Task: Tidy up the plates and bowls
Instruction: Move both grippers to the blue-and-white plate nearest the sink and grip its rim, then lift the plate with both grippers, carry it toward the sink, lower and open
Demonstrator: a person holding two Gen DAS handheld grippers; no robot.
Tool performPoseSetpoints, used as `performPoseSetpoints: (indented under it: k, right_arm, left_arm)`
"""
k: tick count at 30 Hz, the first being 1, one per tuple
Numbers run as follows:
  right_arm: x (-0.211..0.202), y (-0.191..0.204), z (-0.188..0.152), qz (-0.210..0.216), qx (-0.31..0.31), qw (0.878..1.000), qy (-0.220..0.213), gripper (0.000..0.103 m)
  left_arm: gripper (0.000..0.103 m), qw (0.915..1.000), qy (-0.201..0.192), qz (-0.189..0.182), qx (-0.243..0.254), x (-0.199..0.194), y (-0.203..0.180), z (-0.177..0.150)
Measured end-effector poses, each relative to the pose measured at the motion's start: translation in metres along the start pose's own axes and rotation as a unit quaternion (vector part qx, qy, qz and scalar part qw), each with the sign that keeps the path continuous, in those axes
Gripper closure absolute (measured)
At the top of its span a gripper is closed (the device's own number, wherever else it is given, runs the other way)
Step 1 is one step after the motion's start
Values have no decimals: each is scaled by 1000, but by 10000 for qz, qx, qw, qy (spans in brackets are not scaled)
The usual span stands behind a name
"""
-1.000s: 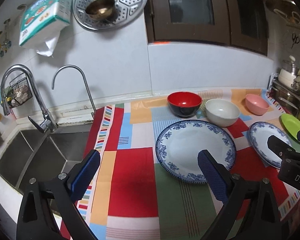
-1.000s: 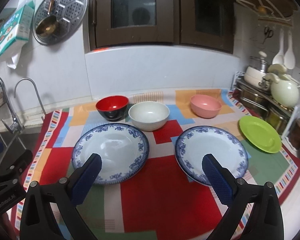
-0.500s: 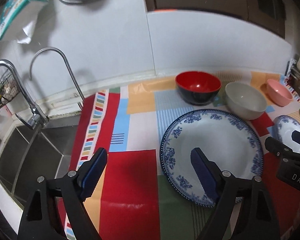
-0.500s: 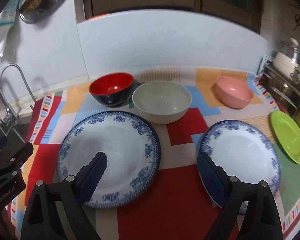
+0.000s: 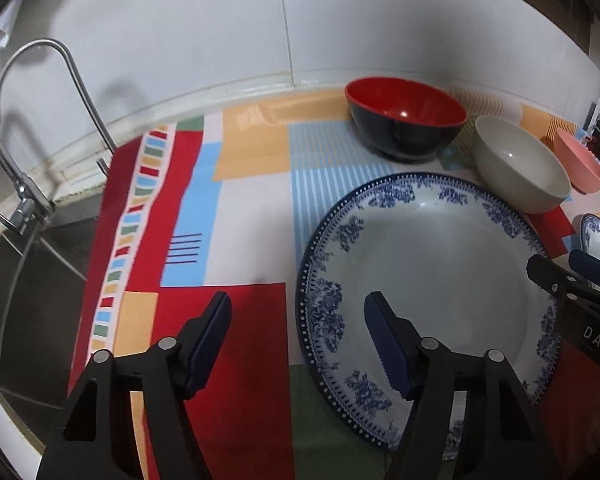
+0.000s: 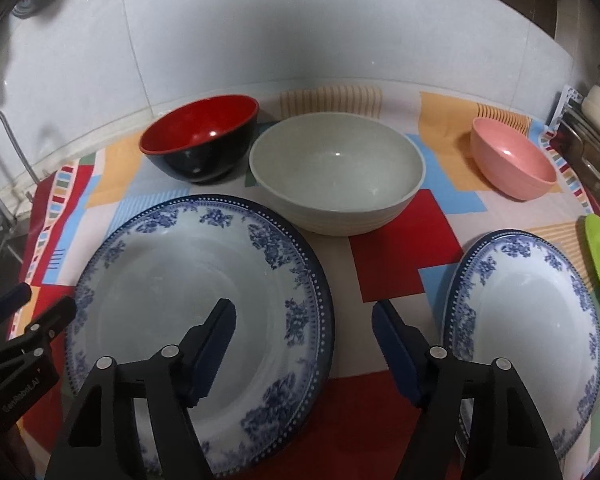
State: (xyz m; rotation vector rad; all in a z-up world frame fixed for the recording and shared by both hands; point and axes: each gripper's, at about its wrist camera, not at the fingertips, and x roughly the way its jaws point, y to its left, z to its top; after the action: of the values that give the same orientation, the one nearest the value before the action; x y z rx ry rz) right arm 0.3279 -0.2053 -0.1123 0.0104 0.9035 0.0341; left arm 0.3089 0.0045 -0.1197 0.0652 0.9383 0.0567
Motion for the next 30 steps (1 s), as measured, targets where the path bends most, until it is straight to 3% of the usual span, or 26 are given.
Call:
performPoseSetpoints:
  k: [20, 30]
  right_arm:
    - [26, 1, 0, 122, -76, 9996, 236, 61]
    - [24, 4, -4, 171, -145, 9992, 317, 66]
  left_arm:
    - [69, 9990, 282, -344, -59, 20, -5, 6]
    - [70, 9995, 230, -171, -136, 11, -2, 3]
